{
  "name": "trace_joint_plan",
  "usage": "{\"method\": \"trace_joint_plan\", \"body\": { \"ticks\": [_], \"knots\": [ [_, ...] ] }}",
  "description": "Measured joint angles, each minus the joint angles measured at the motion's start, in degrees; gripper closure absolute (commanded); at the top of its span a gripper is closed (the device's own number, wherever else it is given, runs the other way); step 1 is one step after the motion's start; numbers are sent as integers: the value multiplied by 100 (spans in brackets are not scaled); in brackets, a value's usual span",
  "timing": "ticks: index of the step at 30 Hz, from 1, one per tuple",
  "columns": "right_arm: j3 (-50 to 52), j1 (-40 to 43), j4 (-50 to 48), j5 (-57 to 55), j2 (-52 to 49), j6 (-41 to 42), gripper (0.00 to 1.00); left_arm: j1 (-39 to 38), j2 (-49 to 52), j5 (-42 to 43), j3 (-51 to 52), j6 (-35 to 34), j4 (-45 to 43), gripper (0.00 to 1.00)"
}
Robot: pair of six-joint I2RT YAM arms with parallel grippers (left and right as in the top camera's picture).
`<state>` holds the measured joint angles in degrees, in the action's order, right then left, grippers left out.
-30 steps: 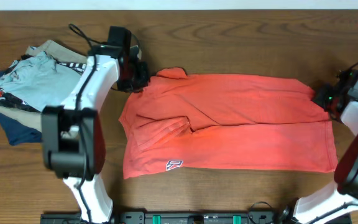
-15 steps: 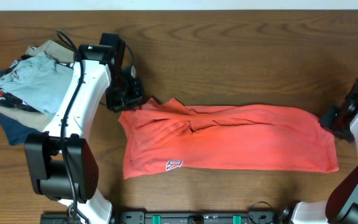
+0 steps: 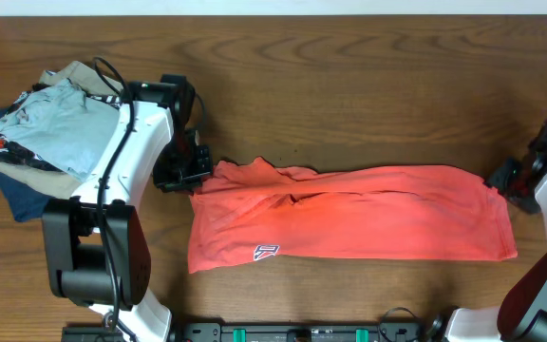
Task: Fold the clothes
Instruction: 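Fold the far half toward the near edge with both grippers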
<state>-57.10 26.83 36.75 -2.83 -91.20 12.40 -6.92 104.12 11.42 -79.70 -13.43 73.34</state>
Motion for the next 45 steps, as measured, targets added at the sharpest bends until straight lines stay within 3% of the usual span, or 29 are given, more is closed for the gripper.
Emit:
{"method": "trace_joint_plan", "body": {
  "ticks": [12, 17, 21, 23, 32, 41, 45],
  "knots": [
    [0, 0, -275, 743, -535, -343, 46, 0, 0, -28, 334, 0, -313, 94],
    [0, 0, -308, 796, -903, -389, 64, 0, 0, -26, 334, 0, -356, 94],
    [0, 0, -365, 831, -920, -422, 92, 0, 0, -26, 334, 2, -409, 94],
    [0, 11, -365, 839, -920, -426, 98, 0, 0, -28, 334, 2, -442, 94],
    [-136, 205, -337, 866, -459, -409, 99, 0, 0, -28, 262, 2, -623, 94],
    [-531, 229, -369, 890, 361, -409, 99, 0, 2, 190, -603, 2, -1001, 94],
    [-555, 232, 72, 863, 446, -411, 99, 0, 0, 391, -632, 2, -678, 94]
  ]
}}
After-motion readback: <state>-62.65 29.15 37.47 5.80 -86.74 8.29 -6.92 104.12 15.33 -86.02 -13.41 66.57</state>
